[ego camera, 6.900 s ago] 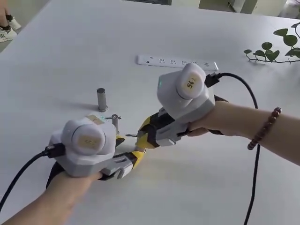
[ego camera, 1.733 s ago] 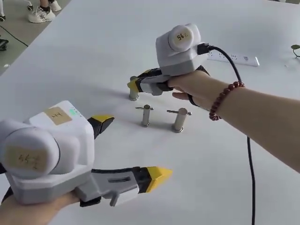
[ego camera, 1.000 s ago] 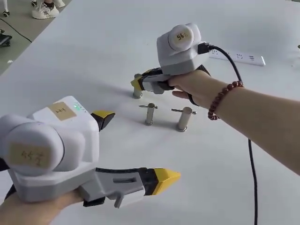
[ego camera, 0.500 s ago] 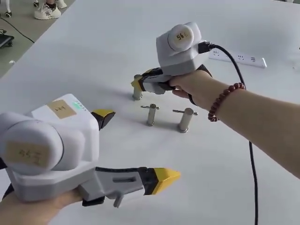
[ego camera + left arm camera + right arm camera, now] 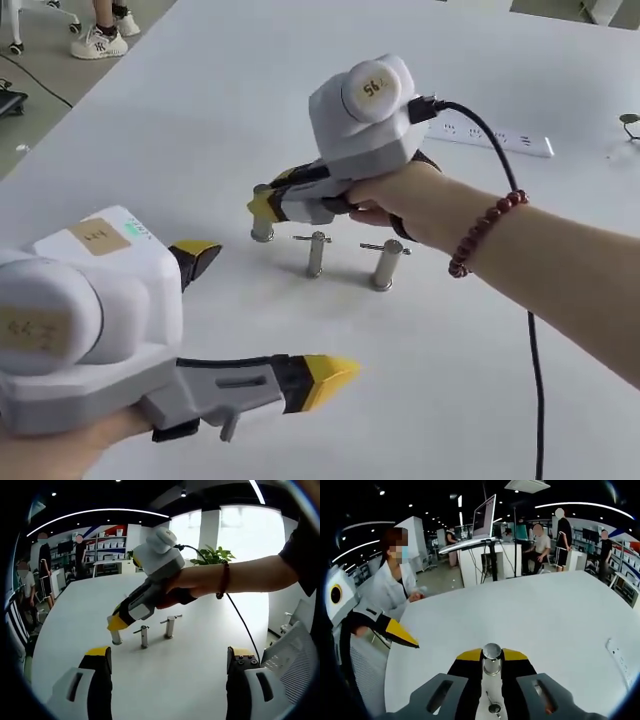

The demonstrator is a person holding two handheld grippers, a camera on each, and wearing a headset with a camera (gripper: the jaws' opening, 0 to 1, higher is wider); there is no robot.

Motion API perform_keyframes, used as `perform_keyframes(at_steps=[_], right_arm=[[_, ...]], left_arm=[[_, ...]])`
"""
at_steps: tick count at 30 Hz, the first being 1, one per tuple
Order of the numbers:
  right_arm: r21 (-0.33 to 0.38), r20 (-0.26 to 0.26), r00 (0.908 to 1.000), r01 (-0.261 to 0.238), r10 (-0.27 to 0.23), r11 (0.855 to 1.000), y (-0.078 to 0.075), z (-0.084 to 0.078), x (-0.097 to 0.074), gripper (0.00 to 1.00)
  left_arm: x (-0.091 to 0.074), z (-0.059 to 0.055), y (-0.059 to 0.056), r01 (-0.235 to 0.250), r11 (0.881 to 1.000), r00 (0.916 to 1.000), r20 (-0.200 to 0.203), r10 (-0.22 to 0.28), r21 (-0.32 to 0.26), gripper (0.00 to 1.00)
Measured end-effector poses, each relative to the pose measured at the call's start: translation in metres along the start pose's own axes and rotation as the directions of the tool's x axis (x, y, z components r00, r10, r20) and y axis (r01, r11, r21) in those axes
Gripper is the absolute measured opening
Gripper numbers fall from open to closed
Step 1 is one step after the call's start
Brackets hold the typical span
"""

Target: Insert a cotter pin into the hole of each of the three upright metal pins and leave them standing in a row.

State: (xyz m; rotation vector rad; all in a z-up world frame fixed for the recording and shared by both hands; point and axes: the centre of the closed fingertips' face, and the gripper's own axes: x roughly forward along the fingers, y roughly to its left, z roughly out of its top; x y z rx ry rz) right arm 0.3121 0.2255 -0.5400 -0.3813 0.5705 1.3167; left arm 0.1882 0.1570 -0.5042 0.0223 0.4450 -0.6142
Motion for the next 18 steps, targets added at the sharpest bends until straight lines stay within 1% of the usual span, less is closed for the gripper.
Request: perform_keyframes(at_steps=[2,3,4,8,10,11,15,17,18], right_arm=[[-0.022,-0.009,0.9998,-0.018,0.018,1.000,0.008,-0.001,-0.003,0.08],[-0.026,-0.009,0.9996,-0.026,0.026,0.999,0.010,-0.002,-0.004,0.08],[-0.026,-0.010,0.9994,-0.034,0.034,0.999,0.016,-0.002,-0.007,0.08],[-0.049,-0.015,0.9984,-0.055,0.054,0.997,0.034,-0.005,-0.015,0.08],[-0.055,-0.015,0.9977,-0.066,0.066,0.996,0.038,-0.006,-0.017,0.08],[-0.053,-0.015,0.9975,-0.070,0.069,0.996,0.038,-0.006,-0.018,0.08],[-0.067,-0.023,0.9954,-0.094,0.093,0.993,0.054,-0.013,-0.026,0.08],[-0.070,-0.024,0.9950,-0.098,0.097,0.993,0.052,-0.015,-0.027,0.08],[-0.070,-0.025,0.9948,-0.100,0.099,0.992,0.055,-0.018,-0.031,0.08]], left_arm=[[-0.003,0.002,0.001,-0.008,1.000,1.0000,0.006,0.008,0.001,0.96],[-0.003,0.003,0.002,-0.011,1.000,0.9999,0.009,0.011,0.000,0.96],[-0.004,0.003,0.003,-0.014,1.000,0.9998,0.012,0.014,0.001,0.96],[-0.006,0.004,0.004,-0.024,1.000,0.9996,0.015,0.024,0.002,0.96],[-0.008,0.005,0.004,-0.026,1.000,0.9995,0.018,0.026,0.004,0.96],[-0.008,0.005,0.003,-0.025,1.000,0.9995,0.019,0.025,0.003,0.96],[-0.010,0.007,0.001,-0.025,1.000,0.9994,0.024,0.025,0.007,0.96],[-0.010,0.007,-0.001,-0.023,1.000,0.9995,0.023,0.023,0.008,0.96],[-0.010,0.007,-0.001,-0.023,1.000,0.9995,0.022,0.023,0.009,0.96]])
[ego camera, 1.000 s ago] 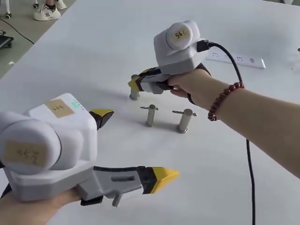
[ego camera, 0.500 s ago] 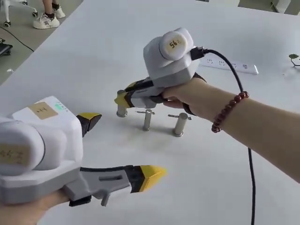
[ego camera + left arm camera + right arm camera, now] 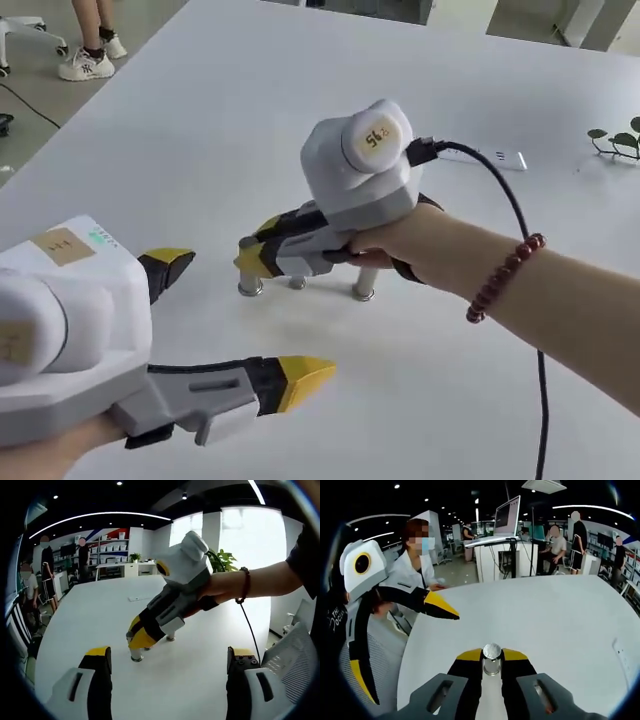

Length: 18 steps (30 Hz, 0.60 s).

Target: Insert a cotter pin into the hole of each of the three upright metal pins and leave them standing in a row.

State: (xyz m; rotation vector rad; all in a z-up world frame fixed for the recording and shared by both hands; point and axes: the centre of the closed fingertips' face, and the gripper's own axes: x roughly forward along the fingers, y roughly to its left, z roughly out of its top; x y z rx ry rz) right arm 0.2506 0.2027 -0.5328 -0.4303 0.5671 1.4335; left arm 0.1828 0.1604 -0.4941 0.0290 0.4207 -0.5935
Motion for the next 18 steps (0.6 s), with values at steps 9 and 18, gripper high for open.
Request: perform_keyframes(at_steps=[9,18], right_arm=[[0.002,0.010,0.9999,0.004,-0.004,1.000,0.012,-0.015,-0.022,0.08],[0.001,-0.009,0.9993,0.037,-0.037,0.999,0.015,-0.033,-0.040,0.08]], left_arm=[[-0.001,-0.001,-0.004,0.009,1.000,1.0000,0.000,-0.009,-0.004,0.96],[0.001,0.001,-0.012,0.028,1.000,0.9996,0.001,-0.028,-0.006,0.93]])
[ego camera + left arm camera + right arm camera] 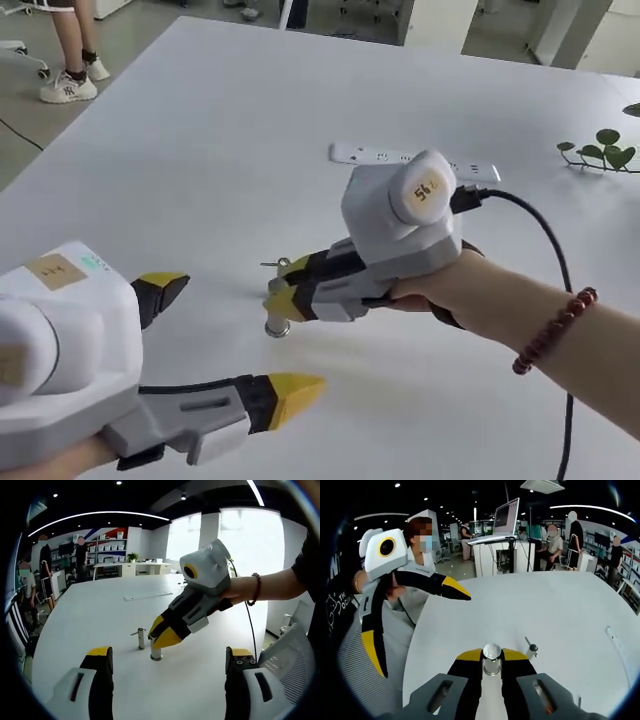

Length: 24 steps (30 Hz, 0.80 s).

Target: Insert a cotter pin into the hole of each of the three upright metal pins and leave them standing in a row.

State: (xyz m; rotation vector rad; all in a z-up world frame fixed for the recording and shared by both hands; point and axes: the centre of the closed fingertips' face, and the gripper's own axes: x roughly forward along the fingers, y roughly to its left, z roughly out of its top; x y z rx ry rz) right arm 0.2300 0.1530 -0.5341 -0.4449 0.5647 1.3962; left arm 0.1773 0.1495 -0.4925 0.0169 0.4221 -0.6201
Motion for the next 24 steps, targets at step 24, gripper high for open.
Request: perform_keyframes(at_steps=[24], right_arm=[[0.042,-0.046,0.9952,0.088,-0.086,0.995,0.003,-0.049,-0.032,0.08]], left_arm=[[0.005,0.005,-0.015,0.031,0.999,0.9995,-0.001,-0.031,0.021,0.90]])
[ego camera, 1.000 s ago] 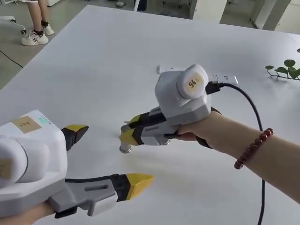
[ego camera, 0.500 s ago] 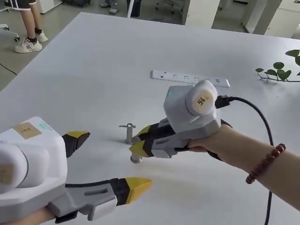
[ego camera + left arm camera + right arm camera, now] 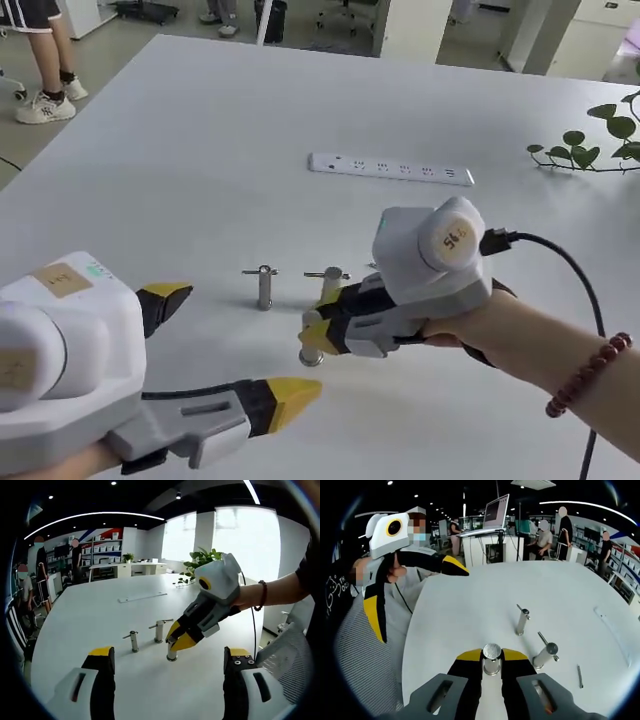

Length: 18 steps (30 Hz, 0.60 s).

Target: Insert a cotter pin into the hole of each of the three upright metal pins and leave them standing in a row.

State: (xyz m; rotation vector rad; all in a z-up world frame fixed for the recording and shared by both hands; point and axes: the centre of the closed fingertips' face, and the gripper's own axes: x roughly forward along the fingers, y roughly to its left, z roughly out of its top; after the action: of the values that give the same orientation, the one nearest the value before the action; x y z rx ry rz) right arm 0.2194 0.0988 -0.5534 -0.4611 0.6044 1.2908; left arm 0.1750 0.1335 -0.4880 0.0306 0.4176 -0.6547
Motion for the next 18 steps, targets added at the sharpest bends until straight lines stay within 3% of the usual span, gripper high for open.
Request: perform_keyframes(at_steps=[8,18], right_arm=[[0.020,-0.011,0.9999,0.013,-0.012,1.000,-0.001,-0.013,-0.006,0.08],[-0.026,-0.011,0.9993,-0.036,0.035,0.999,0.001,-0.023,-0.007,0.08]], left_arm=[[0.000,0.000,-0.003,0.010,1.000,0.9999,-0.005,-0.010,0.007,0.89],[0.000,-0.002,-0.007,0.019,1.000,0.9997,-0.013,-0.019,0.011,0.88]])
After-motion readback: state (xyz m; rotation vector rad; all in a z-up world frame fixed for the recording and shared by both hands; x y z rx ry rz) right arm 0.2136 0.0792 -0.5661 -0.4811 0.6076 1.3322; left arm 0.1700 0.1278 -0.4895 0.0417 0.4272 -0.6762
